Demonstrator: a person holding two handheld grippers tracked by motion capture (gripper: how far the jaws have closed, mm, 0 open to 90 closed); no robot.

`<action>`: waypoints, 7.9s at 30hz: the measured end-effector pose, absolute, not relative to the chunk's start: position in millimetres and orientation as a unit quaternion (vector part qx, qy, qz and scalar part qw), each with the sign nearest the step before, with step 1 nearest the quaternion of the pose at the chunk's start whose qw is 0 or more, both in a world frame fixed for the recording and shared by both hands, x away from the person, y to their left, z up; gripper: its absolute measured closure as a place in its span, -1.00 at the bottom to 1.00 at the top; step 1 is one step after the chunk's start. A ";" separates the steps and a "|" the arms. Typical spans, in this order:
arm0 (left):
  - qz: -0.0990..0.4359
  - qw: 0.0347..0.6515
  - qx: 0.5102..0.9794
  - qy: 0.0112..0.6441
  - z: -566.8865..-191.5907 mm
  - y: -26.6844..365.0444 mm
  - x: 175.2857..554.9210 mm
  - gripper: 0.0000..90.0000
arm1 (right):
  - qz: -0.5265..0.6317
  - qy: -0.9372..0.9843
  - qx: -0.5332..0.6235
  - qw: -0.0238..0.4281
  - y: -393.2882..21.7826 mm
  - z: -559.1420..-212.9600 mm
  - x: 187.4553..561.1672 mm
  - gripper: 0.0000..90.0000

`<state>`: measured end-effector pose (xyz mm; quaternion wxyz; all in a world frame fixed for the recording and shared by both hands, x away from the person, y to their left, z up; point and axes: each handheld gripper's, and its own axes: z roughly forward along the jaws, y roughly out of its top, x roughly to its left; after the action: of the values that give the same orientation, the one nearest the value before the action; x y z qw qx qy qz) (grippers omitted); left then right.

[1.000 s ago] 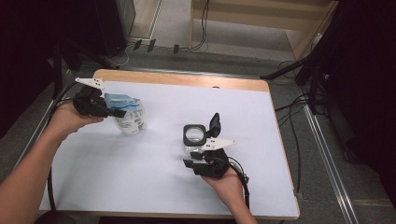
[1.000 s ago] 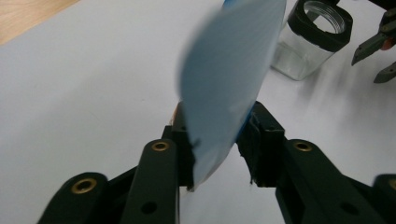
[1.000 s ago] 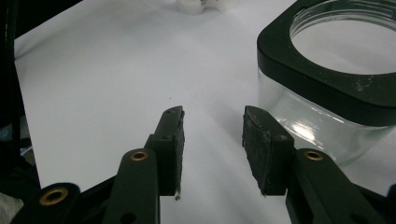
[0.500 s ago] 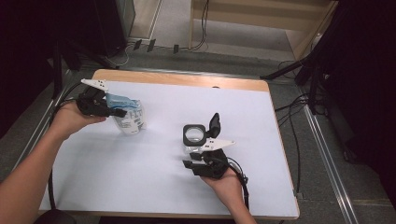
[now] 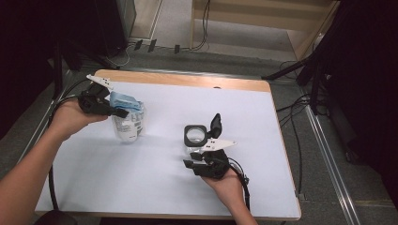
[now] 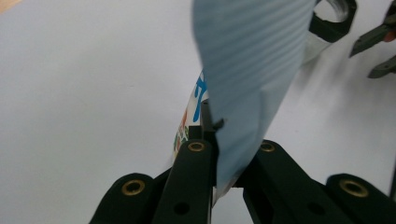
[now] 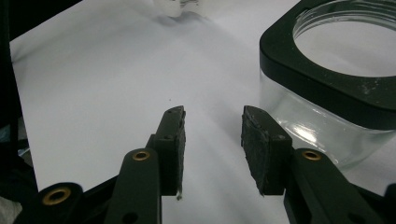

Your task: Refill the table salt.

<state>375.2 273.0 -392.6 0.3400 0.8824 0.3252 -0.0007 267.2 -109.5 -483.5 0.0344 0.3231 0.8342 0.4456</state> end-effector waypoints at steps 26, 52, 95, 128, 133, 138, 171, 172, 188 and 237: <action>-0.020 0.343 0.900 0.269 -358.2 198.3 332.5 1.00 | 0.468 0.808 0.347 0.083 -70.7 -473.2 283.1 1.00; -0.062 0.353 0.890 0.283 -351.5 150.9 336.8 1.00 | 0.497 0.786 0.355 0.093 -46.1 -496.7 284.0 1.00; -0.069 0.314 0.892 0.318 -363.6 111.7 369.7 1.00 | 0.520 0.766 0.373 0.067 -42.9 -511.2 281.1 1.00; -0.066 0.298 0.893 0.331 -372.0 88.6 384.3 1.00 | 0.538 0.746 0.390 0.037 -42.5 -513.4 286.2 1.00; -0.063 0.290 0.896 0.331 -370.8 85.0 384.9 1.00 | 0.543 0.741 0.394 0.031 -42.8 -513.2 286.9 1.00; -0.055 0.276 0.903 0.323 -368.1 80.9 385.2 1.00 | 0.547 0.738 0.395 0.032 -41.6 -511.9 286.5 1.00; -0.048 0.238 0.911 0.333 -367.8 63.5 388.8 1.00 | 0.553 0.736 0.389 0.023 -38.8 -508.1 286.8 1.00; -0.047 0.238 0.911 0.333 -367.7 62.8 388.8 1.00 | 0.554 0.735 0.391 0.021 -38.9 -507.9 286.8 1.00; -0.051 0.237 0.912 0.331 -368.8 56.6 392.6 1.00 | 0.563 0.729 0.389 0.015 -41.2 -504.0 287.4 1.00; -0.035 0.221 0.913 0.340 -364.3 50.2 396.2 1.00 | 0.572 0.716 0.400 0.019 -33.3 -493.9 290.7 1.00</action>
<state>396.2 50.2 -364.3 0.2210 0.9133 0.3404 -0.0351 290.7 -33.3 -493.9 0.0194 0.3996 0.7159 0.5721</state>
